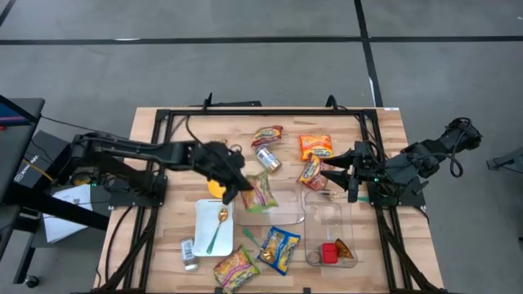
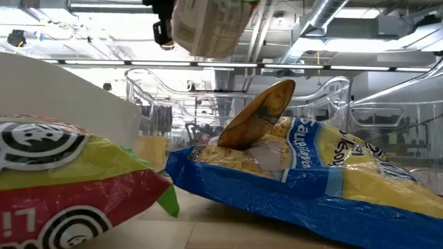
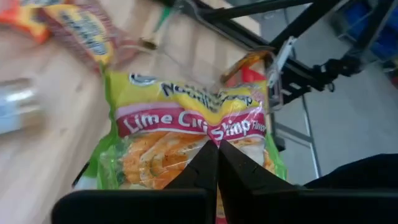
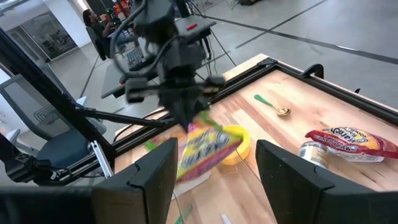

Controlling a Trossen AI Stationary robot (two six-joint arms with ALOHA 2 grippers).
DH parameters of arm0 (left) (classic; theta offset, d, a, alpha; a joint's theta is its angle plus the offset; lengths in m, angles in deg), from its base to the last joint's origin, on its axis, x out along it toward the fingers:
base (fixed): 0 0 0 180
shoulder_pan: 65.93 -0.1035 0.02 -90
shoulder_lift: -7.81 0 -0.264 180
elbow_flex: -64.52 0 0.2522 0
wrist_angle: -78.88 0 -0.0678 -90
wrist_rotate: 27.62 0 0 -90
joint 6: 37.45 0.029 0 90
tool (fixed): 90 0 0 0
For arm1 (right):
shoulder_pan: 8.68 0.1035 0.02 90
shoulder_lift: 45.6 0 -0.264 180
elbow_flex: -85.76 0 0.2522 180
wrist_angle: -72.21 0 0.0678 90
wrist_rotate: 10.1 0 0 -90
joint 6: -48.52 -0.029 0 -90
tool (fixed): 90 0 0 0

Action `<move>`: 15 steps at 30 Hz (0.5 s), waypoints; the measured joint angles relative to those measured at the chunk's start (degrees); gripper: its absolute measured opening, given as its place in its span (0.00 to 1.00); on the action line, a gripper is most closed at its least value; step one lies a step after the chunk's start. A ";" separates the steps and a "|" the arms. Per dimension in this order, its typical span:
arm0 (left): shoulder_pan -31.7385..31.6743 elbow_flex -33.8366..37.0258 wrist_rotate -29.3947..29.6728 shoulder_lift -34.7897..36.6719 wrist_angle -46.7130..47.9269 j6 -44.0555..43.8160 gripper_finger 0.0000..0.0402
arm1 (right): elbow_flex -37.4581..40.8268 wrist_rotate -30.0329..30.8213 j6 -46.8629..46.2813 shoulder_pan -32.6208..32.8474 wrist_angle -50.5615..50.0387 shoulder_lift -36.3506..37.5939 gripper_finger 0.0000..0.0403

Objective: Pick & Place Food Item
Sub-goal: Put the green noodle pack into the left transparent bin

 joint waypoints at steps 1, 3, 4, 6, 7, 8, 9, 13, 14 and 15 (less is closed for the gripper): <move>0.91 0.00 0.11 -0.96 -1.02 -0.52 0.00 | 0.00 -0.01 0.02 0.00 -0.11 0.00 0.52; 2.38 -0.02 0.35 -3.19 -3.27 -0.89 0.00 | 0.00 0.00 0.01 0.00 -0.22 0.00 0.52; 3.07 -0.02 0.63 -4.54 -4.04 -1.02 0.00 | 0.00 0.00 0.02 0.00 -0.37 0.00 0.52; 3.99 -0.02 0.67 -7.13 -5.89 -1.24 0.00 | 0.00 0.00 0.00 0.00 -0.49 0.00 0.52; 4.35 -0.23 0.63 -8.56 -6.63 -1.21 0.00 | 0.00 0.00 0.00 0.00 -0.59 0.00 0.52; 4.63 -1.08 0.63 -9.99 -7.01 -0.95 0.00 | 0.00 0.00 0.02 0.00 -0.51 0.00 0.52; 4.82 -1.99 0.64 -11.33 -6.91 -0.30 0.00 | 0.00 0.00 0.01 0.00 -0.57 -0.02 0.52; 4.79 -6.83 0.39 -16.77 -6.99 3.16 0.00 | 0.00 0.00 -0.01 0.00 -0.56 -0.02 0.52; 4.61 -8.04 0.20 -18.10 -6.97 4.10 0.00 | 0.00 0.00 0.00 0.00 -0.57 0.00 0.52; 4.51 -9.31 0.12 -19.51 -6.84 5.22 0.00 | 0.00 0.00 0.00 0.00 -0.59 -0.02 0.52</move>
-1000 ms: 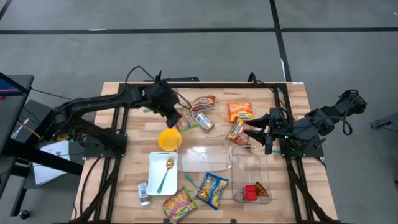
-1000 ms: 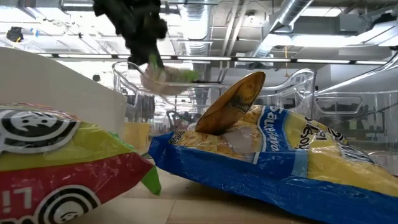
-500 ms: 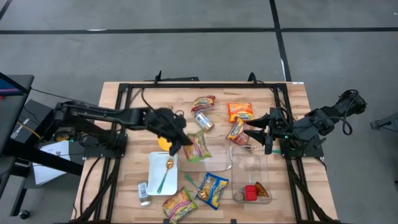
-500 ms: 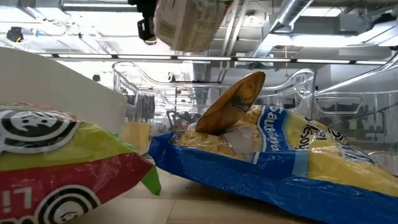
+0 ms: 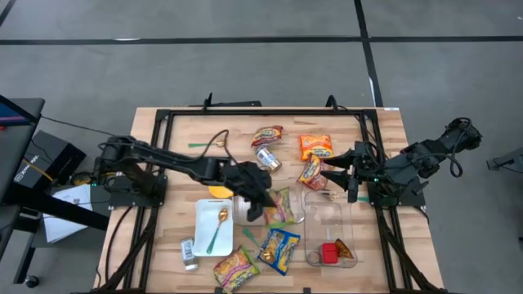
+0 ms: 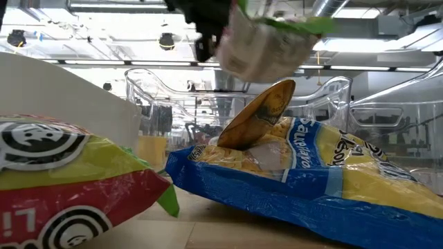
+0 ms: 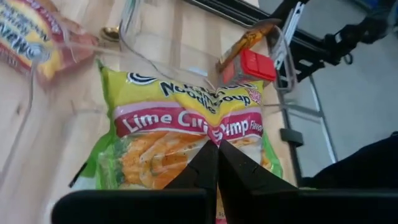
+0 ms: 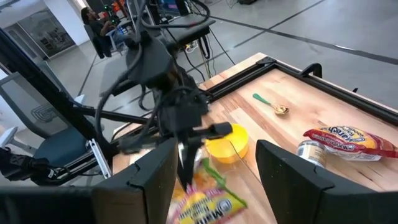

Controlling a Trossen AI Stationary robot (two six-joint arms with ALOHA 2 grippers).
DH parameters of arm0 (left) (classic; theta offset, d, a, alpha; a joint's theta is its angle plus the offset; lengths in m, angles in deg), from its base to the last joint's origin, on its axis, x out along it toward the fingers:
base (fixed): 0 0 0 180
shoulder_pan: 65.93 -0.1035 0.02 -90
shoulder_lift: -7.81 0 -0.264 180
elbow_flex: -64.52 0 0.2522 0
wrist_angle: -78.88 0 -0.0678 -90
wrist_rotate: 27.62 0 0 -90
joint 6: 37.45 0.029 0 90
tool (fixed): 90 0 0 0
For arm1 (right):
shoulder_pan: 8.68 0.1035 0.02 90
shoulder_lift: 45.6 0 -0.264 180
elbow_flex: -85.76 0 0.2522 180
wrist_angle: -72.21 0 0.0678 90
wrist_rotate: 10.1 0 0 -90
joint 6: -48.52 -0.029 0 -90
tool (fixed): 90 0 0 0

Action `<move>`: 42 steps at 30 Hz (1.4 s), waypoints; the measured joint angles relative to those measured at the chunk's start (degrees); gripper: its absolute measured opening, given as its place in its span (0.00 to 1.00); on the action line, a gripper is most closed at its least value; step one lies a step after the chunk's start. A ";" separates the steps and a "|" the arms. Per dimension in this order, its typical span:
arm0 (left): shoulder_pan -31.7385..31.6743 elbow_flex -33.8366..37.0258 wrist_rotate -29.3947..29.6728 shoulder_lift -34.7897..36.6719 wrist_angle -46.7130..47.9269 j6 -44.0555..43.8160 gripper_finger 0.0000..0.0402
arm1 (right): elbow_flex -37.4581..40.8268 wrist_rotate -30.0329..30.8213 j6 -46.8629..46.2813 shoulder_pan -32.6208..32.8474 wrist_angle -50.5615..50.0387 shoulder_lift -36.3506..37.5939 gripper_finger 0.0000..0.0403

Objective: Pick & Place Food Item
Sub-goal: Put the green noodle pack into the left transparent bin

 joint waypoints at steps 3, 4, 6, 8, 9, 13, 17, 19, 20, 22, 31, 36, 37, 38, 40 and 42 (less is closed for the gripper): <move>-0.63 -3.01 -0.14 -3.50 1.01 2.34 0.00 | 0.00 0.00 -0.01 0.00 -0.09 0.02 0.52; -0.86 -3.54 -0.57 -4.39 1.31 2.89 0.00 | 0.00 0.00 0.00 0.00 -0.10 0.01 0.52; -1.36 -4.27 -1.49 -6.17 1.41 3.43 0.00 | 0.00 0.00 -0.02 0.01 -0.13 0.02 0.52; -1.74 -4.28 -1.53 -7.22 2.00 3.90 0.00 | 0.00 0.00 -0.02 0.01 -0.17 0.02 0.52; -1.92 -4.28 -1.55 -7.59 2.02 4.10 0.00 | 0.00 0.00 -0.02 0.00 -0.16 0.02 0.52; -2.78 -4.18 -1.59 -8.65 1.95 6.18 0.00 | 0.00 0.00 -0.02 0.00 -0.16 0.00 0.52; -4.28 -4.15 -2.48 -9.46 2.12 6.85 0.00 | 0.00 0.00 -0.02 0.01 -0.27 0.02 0.52; -4.78 -4.17 -3.14 -10.01 2.00 6.79 0.00 | 0.00 0.00 -0.02 0.01 -0.58 0.00 0.52; -4.95 -4.17 -3.21 -10.21 2.02 6.76 0.00 | 0.00 0.00 -0.04 0.02 -0.72 0.00 0.52; -4.94 -4.17 -3.33 -10.64 1.67 6.77 0.00 | 0.00 0.02 -0.50 0.00 -1.39 0.02 0.52; -5.17 -3.73 -4.16 -12.74 -1.03 6.00 0.00 | 0.00 0.00 -1.11 0.00 -2.82 0.00 0.52; -5.44 -3.69 -4.83 -14.07 -1.72 5.96 0.00 | 0.00 0.02 -1.11 0.00 -3.10 0.00 0.52; -5.46 -3.69 -5.32 -14.71 -2.40 5.96 0.00 | 0.00 0.02 -1.11 0.00 -3.10 0.02 0.52; -5.45 -3.71 -5.53 -15.29 -3.11 5.95 0.00 | 0.00 0.02 -1.11 0.00 -3.10 0.02 0.52; -5.30 -3.65 -5.71 -16.19 -3.25 5.94 0.00 | 0.00 0.02 -1.11 0.00 -3.10 0.02 0.52; -5.22 -3.71 -5.74 -17.01 -4.72 5.99 0.00 | 0.00 0.02 -1.11 0.00 -3.15 0.01 0.52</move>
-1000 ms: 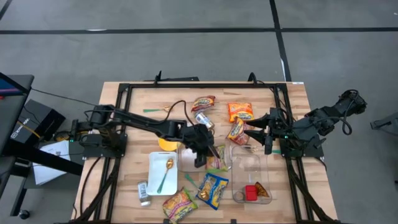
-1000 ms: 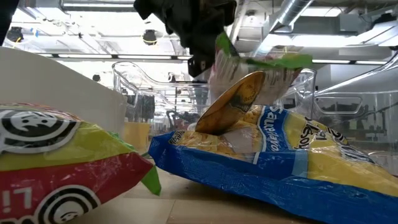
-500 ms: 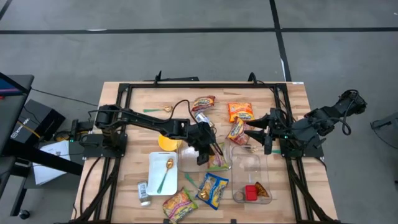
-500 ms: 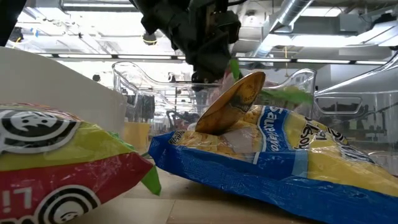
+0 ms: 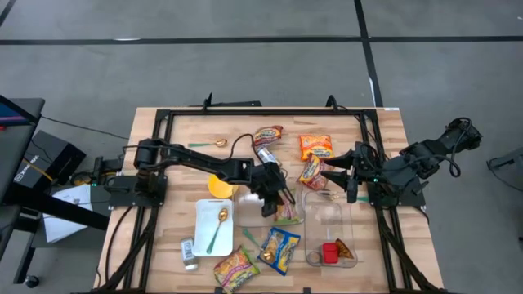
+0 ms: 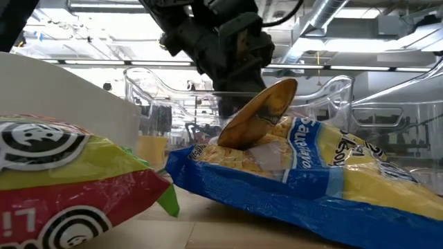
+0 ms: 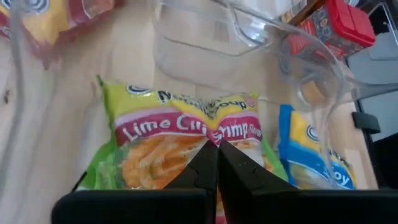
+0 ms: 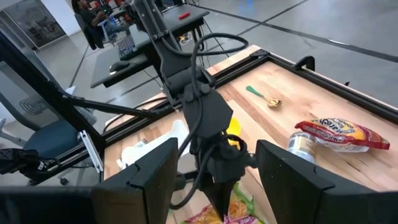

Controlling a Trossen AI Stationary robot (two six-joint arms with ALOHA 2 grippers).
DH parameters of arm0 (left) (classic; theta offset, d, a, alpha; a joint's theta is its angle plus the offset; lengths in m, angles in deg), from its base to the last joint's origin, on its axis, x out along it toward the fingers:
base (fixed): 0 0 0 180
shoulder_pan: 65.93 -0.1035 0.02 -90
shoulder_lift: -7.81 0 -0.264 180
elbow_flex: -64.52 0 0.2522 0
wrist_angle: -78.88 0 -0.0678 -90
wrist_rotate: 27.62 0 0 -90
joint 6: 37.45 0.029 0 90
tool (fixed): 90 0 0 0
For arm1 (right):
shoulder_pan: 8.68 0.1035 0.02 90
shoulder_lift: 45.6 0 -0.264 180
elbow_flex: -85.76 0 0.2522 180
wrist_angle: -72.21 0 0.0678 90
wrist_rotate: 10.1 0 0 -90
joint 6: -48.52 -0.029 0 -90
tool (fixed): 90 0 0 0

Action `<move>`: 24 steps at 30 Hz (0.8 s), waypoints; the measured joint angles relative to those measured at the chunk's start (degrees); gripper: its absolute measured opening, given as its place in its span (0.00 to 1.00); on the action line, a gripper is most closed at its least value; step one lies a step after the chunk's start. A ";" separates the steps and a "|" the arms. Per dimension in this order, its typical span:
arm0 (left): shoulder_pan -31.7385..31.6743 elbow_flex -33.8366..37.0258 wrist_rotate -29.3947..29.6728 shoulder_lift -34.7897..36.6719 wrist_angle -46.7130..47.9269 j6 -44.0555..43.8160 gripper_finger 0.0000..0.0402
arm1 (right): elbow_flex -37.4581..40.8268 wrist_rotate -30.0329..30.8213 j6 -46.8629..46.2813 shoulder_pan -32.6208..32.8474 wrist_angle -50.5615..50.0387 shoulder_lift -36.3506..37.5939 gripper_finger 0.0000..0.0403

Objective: Pick & Place Food Item
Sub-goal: Put the green noodle pack into the left transparent bin

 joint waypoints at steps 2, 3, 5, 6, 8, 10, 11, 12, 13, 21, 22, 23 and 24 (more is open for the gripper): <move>-0.02 0.00 -0.02 -0.52 -0.52 -0.06 0.00 | 0.00 0.01 -0.21 0.00 -0.06 0.01 0.52; -0.08 0.00 -0.01 -0.75 -0.68 -0.09 0.00 | 0.00 0.02 -0.32 0.00 -0.27 0.02 0.52; -0.07 0.03 -0.18 -1.16 -0.30 -0.08 0.00 | 0.00 0.02 -0.39 0.00 -0.38 0.00 0.52; -0.06 0.09 -0.34 -1.22 -0.02 -0.11 0.00 | 0.00 0.01 -0.42 0.00 -0.44 0.01 0.52; -0.02 0.04 -0.36 -1.45 -0.66 -0.11 0.00 | 0.00 0.02 -0.42 0.00 -0.50 0.02 0.52; 0.00 0.04 -0.36 -1.47 -0.37 -0.28 0.00 | 0.00 0.02 -0.42 0.00 -0.66 0.02 0.52; 0.00 0.04 -0.36 -1.47 -0.41 -0.27 0.00 | 0.00 0.02 -0.42 0.00 -0.66 0.00 0.52; 0.02 0.04 -0.34 -1.47 -0.43 -0.26 0.00 | 0.00 0.02 -0.42 0.00 -0.66 0.02 0.52; 0.02 0.04 -0.34 -1.47 -0.42 -0.25 0.00 | 0.00 0.01 -0.42 0.00 -0.66 0.02 0.52; 0.00 0.04 -0.08 -0.66 -0.19 1.14 0.06 | 0.00 0.01 -0.43 0.00 -0.70 0.00 0.52; 0.00 0.04 -0.06 -0.39 0.04 1.14 0.09 | 0.00 0.00 -0.44 0.00 -0.73 0.00 0.52; 0.00 0.07 0.07 -0.10 0.33 1.16 0.11 | 0.00 0.02 -0.44 -0.01 -0.80 0.00 0.52; 0.00 0.05 0.07 0.08 -0.03 1.21 0.13 | 0.00 0.02 -0.44 -0.01 -0.88 0.02 0.52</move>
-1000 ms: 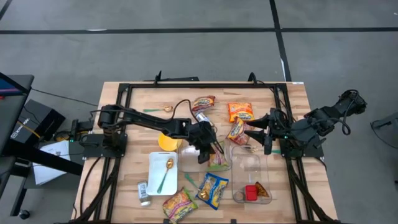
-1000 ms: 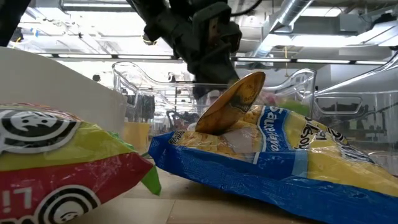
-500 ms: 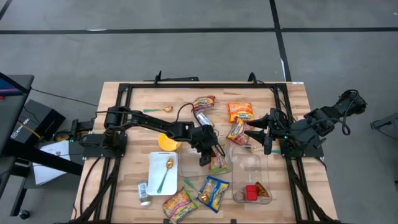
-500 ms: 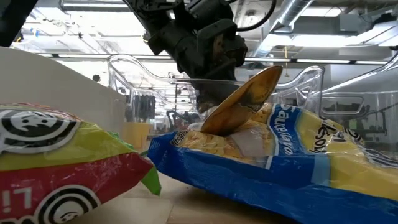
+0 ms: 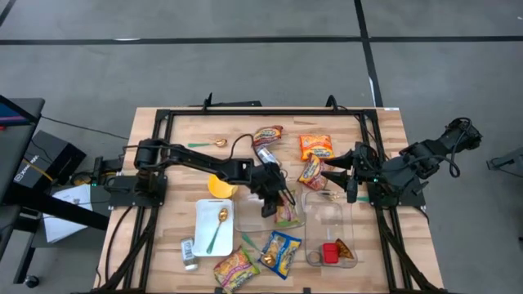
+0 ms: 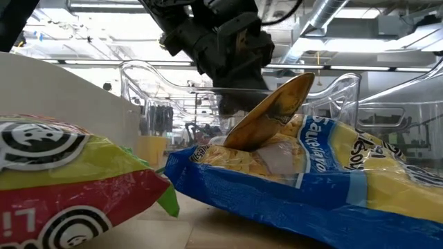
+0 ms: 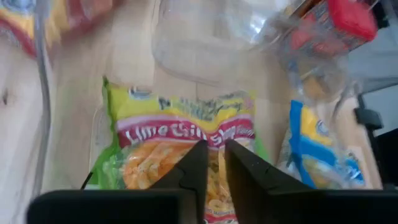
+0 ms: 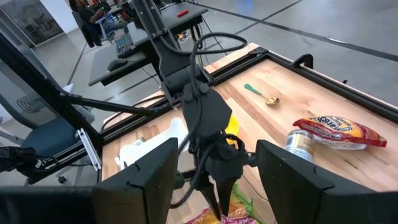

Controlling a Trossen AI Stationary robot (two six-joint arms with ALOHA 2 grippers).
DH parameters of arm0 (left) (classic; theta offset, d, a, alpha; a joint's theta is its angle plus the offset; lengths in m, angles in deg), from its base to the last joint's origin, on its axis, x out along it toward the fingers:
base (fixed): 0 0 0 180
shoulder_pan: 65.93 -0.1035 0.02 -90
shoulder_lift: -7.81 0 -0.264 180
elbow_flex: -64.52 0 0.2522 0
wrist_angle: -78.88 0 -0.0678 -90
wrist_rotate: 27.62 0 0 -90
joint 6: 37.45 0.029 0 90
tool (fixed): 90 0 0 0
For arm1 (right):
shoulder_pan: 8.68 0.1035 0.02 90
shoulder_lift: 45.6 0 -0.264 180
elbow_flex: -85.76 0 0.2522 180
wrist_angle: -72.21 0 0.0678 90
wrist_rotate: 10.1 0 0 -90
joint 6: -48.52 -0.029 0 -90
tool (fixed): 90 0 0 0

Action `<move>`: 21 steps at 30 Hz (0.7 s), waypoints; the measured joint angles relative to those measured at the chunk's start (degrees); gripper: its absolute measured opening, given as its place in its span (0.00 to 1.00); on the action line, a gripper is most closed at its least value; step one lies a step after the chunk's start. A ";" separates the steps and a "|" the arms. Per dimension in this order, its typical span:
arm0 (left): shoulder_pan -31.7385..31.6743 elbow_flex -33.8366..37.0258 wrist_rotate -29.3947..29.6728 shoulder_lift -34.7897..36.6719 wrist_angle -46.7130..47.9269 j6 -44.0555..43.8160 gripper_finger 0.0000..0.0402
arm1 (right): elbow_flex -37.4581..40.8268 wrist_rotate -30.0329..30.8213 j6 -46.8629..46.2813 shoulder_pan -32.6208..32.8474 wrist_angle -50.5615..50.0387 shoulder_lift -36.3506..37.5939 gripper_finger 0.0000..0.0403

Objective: Pick & Place Food Item
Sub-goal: Put the green noodle pack into the left transparent bin, then adjust the bins

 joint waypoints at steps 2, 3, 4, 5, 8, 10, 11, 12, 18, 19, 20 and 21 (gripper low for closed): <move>0.00 -0.05 0.01 0.73 0.61 0.01 0.19 | 0.00 -0.02 0.00 0.01 -0.29 -0.02 0.52; 0.00 -0.03 0.01 1.05 0.88 0.02 0.21 | 0.00 -0.02 0.00 0.01 -0.39 -0.02 0.52; 0.00 -0.03 0.01 1.54 0.92 0.02 0.24 | 0.00 0.00 0.00 -0.01 -0.39 0.00 0.52; 0.00 -0.03 0.03 2.28 2.23 0.02 0.26 | 0.00 -0.02 0.00 0.01 -0.44 -0.02 0.52; 0.00 -0.04 0.01 4.92 5.92 0.02 0.31 | 0.00 -0.02 0.00 0.01 -0.74 -0.02 0.52; 0.00 -0.05 -0.01 7.19 11.18 0.02 0.32 | 0.00 -0.02 0.00 0.01 -0.80 -0.02 0.52; 0.00 -0.06 -0.03 8.18 13.31 0.02 0.32 | 0.00 -0.02 0.00 0.00 -0.82 0.00 0.52; 0.00 -0.10 0.01 9.16 16.41 0.02 0.31 | 0.00 -0.02 0.00 0.01 -0.84 0.00 0.52; 0.20 -0.07 3.75 12.22 33.45 1.99 0.16 | 0.00 0.00 0.00 0.01 -1.23 0.00 0.52; 0.20 -0.05 4.23 12.21 34.70 2.62 0.12 | 0.00 0.00 0.00 -0.01 -1.35 0.00 0.52; 0.09 -0.05 4.30 12.18 35.94 3.11 0.07 | 0.00 -0.01 0.00 -0.01 -1.47 0.00 0.52; -0.07 -0.05 4.32 12.18 37.08 3.30 0.04 | 0.00 0.00 0.00 0.00 -1.60 0.00 0.52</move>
